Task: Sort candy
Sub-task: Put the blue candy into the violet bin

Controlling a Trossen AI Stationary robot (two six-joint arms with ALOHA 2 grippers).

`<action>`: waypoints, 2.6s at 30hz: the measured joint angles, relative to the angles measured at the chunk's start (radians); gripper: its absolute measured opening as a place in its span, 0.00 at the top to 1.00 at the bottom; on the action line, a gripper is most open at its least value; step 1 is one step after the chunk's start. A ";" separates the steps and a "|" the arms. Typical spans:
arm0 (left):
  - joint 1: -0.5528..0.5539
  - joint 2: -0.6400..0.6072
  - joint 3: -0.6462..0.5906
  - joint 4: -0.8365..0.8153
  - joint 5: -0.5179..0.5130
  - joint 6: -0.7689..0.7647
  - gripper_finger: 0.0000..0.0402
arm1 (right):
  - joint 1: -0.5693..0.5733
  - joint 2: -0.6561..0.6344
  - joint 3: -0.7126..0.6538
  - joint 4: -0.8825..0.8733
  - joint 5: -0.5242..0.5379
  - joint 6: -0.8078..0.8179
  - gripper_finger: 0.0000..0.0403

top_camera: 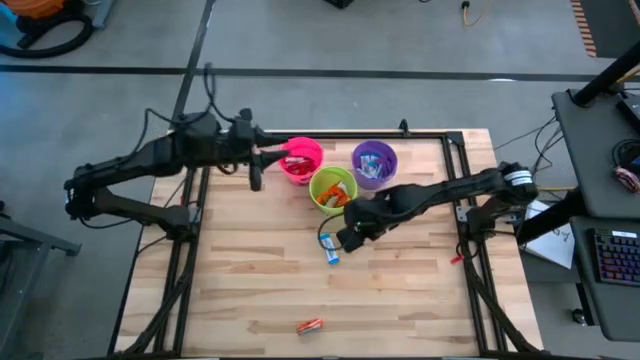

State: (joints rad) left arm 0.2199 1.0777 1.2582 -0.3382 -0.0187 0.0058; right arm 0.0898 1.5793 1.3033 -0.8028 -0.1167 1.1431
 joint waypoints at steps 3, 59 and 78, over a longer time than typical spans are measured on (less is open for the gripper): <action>0.000 -0.011 0.042 -0.017 0.000 -0.054 0.69 | 0.015 0.044 0.000 0.001 0.000 0.010 0.46; -0.110 -0.017 0.186 -0.413 0.004 -0.357 0.69 | 0.075 0.528 0.298 0.075 0.196 0.000 0.77; -0.110 -0.017 0.185 -0.510 0.000 -0.341 0.69 | 0.076 0.432 0.315 0.082 0.196 -0.132 0.93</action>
State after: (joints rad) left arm 0.1097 1.0603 1.4433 -0.8485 -0.0189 -0.3348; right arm 0.1661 2.0113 1.6188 -0.7208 0.0788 1.0110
